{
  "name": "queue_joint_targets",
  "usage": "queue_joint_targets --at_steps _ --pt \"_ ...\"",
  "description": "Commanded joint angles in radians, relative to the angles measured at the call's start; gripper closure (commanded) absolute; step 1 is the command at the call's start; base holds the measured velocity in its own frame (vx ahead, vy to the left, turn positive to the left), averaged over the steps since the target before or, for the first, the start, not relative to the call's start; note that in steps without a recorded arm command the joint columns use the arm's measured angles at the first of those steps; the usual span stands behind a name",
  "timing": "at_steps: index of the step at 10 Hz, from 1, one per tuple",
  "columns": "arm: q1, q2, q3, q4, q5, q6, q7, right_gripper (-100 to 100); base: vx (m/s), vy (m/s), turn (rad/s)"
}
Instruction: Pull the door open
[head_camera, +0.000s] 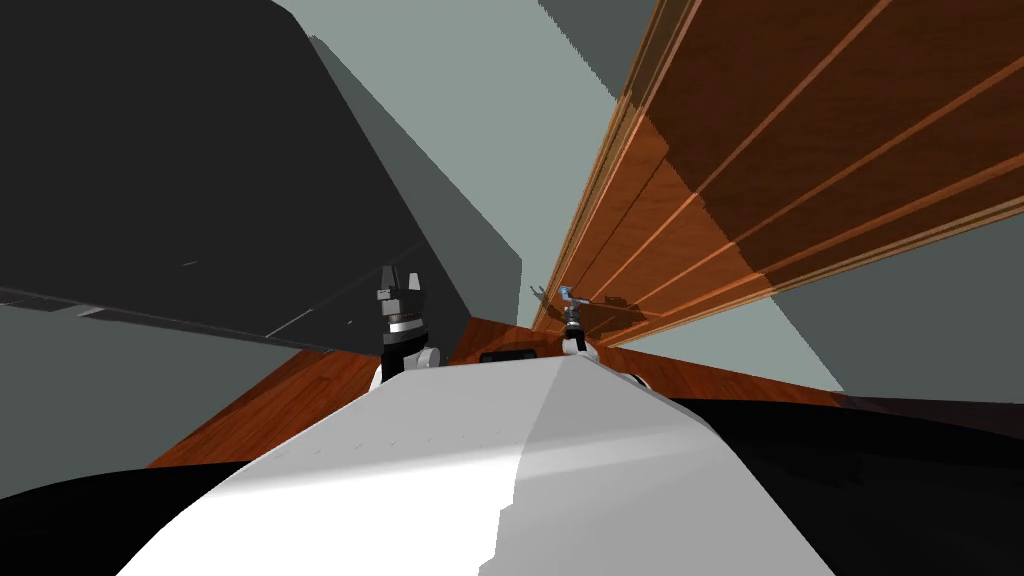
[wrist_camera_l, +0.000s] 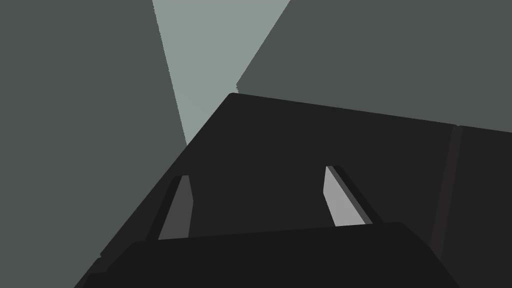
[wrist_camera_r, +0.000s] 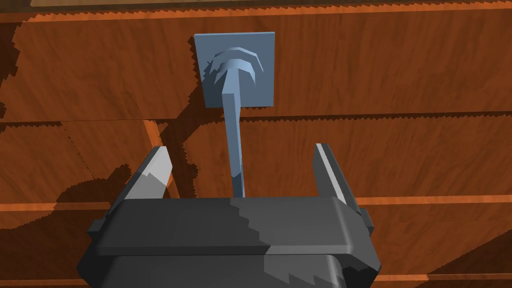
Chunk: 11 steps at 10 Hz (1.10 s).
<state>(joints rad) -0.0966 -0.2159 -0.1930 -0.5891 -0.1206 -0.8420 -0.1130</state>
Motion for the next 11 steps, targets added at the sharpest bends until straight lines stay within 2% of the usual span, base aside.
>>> queue_joint_targets --at_steps 1,2,4,5,6,7,11 --pt "-0.021 -0.007 -0.003 0.05 -0.002 -0.03 -0.005 -100 0.042 -0.01 -0.018" --pt "-0.002 -0.025 -0.021 0.051 -0.016 -0.037 -0.014 -100 0.091 -0.022 0.228" --pt "-0.002 -0.025 -0.021 0.051 -0.016 -0.037 -0.014 -100 0.086 -0.02 0.069" --pt "0.017 -0.041 -0.037 0.049 -0.029 -0.043 -0.023 -100 0.108 -0.017 0.198" --pt "0.001 -0.034 -0.029 0.065 -0.023 -0.046 -0.018 -100 0.063 -0.019 0.058" --pt "0.001 -0.034 -0.029 0.065 -0.023 -0.046 -0.018 100 -0.013 0.003 -0.053" --pt "0.001 -0.034 -0.029 0.065 -0.023 -0.046 -0.018 100 -0.012 0.003 -0.001"
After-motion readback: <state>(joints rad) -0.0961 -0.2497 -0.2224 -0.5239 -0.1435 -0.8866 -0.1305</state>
